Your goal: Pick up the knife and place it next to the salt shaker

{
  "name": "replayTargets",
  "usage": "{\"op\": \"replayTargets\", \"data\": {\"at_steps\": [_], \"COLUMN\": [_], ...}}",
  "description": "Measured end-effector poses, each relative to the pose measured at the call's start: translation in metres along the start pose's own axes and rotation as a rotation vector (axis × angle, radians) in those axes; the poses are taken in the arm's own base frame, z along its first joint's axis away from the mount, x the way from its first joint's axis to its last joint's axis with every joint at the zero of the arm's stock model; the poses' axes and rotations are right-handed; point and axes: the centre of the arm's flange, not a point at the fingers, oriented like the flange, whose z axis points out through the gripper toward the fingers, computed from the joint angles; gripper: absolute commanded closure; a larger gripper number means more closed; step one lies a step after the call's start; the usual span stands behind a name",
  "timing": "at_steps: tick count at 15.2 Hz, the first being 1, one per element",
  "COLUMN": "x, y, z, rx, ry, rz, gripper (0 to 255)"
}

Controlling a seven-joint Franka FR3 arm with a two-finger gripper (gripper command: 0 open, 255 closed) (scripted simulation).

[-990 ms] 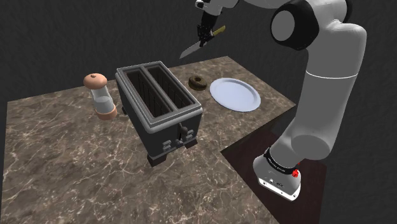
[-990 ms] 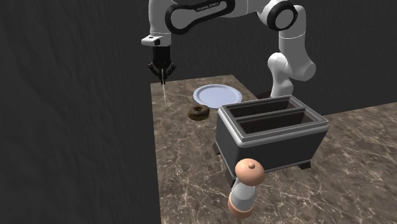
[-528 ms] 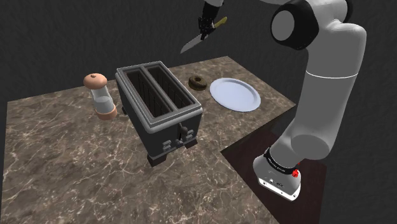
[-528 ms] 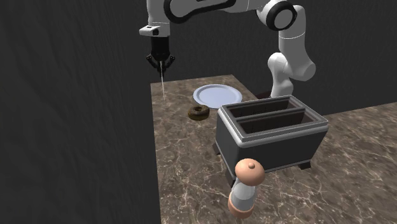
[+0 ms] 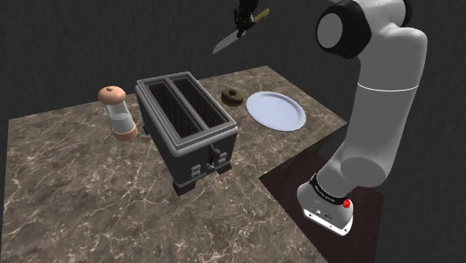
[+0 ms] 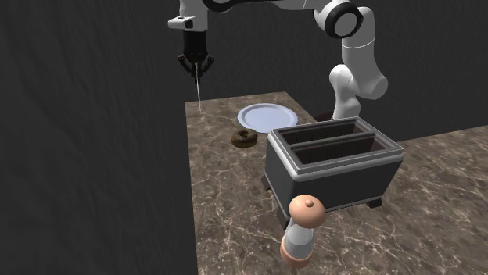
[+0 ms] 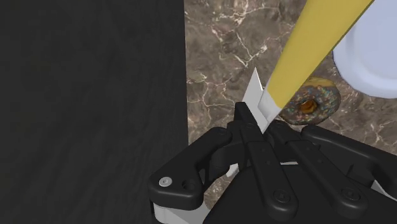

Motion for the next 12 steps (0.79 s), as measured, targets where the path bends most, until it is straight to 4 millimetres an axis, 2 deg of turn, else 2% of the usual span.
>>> {"op": "replayTargets", "data": {"at_steps": [8, 12], "x": [0.004, 0.044], "y": [0.002, -0.008], "z": [-0.039, -0.039], "rx": [0.0, 0.001], "ry": [0.0, 0.0], "rz": [0.0, 0.0], "gripper": [255, 255]}}
